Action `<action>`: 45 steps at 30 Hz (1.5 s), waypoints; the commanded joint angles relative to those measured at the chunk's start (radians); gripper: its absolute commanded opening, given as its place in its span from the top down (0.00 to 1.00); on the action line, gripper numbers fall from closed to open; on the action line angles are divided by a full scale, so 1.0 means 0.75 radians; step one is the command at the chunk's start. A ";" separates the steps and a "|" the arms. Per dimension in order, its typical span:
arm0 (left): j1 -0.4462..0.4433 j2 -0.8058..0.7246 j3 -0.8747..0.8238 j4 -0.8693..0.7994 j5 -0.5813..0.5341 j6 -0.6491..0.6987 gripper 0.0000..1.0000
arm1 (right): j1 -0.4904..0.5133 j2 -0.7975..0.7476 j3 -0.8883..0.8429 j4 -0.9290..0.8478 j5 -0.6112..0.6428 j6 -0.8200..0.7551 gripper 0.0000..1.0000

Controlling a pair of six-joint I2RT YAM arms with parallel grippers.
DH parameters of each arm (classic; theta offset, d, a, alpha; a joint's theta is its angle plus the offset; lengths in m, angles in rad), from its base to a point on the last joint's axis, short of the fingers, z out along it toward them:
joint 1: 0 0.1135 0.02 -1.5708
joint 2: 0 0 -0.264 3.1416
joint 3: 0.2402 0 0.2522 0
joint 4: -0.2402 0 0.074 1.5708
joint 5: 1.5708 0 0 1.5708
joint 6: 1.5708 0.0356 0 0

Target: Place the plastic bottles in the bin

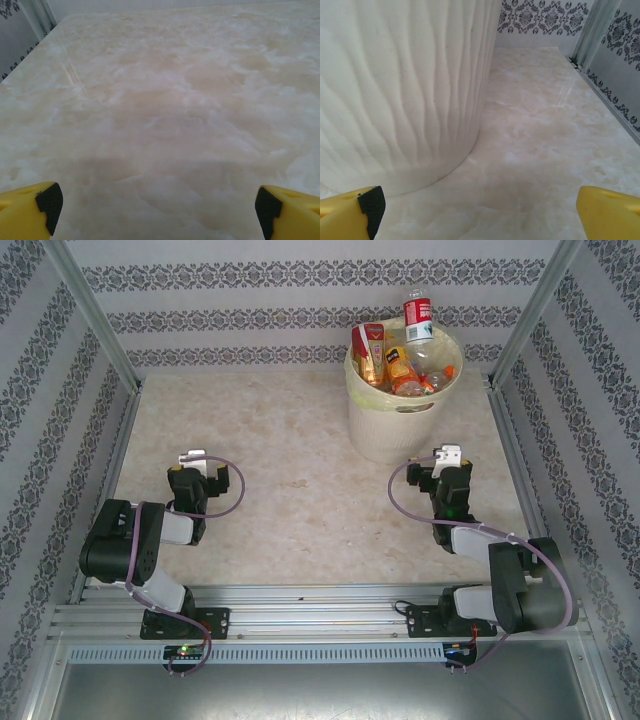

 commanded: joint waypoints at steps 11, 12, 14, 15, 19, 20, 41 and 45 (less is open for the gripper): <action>0.009 -0.006 0.020 0.043 0.032 -0.023 0.00 | -0.010 0.185 -0.030 0.286 0.029 -0.017 0.02; 0.010 -0.006 0.021 0.045 0.032 -0.023 0.00 | -0.022 0.201 -0.051 0.335 0.024 0.000 0.02; 0.010 -0.006 0.021 0.045 0.032 -0.023 0.00 | -0.049 0.282 -0.095 0.511 0.031 0.033 0.02; 0.010 -0.007 0.019 0.044 0.032 -0.023 0.00 | -0.056 0.307 -0.112 0.574 0.044 0.050 0.02; 0.010 -0.006 0.021 0.045 0.033 -0.023 0.00 | -0.079 0.255 -0.109 0.485 0.015 0.069 0.02; 0.009 -0.007 0.021 0.044 0.034 -0.023 0.00 | -0.079 0.276 -0.108 0.514 0.008 0.066 0.02; 0.009 -0.006 0.021 0.045 0.035 -0.023 0.00 | -0.057 0.277 0.067 0.223 0.033 0.048 0.02; 0.010 -0.006 0.021 0.043 0.034 -0.023 0.00 | -0.057 0.274 0.063 0.225 0.033 0.045 0.02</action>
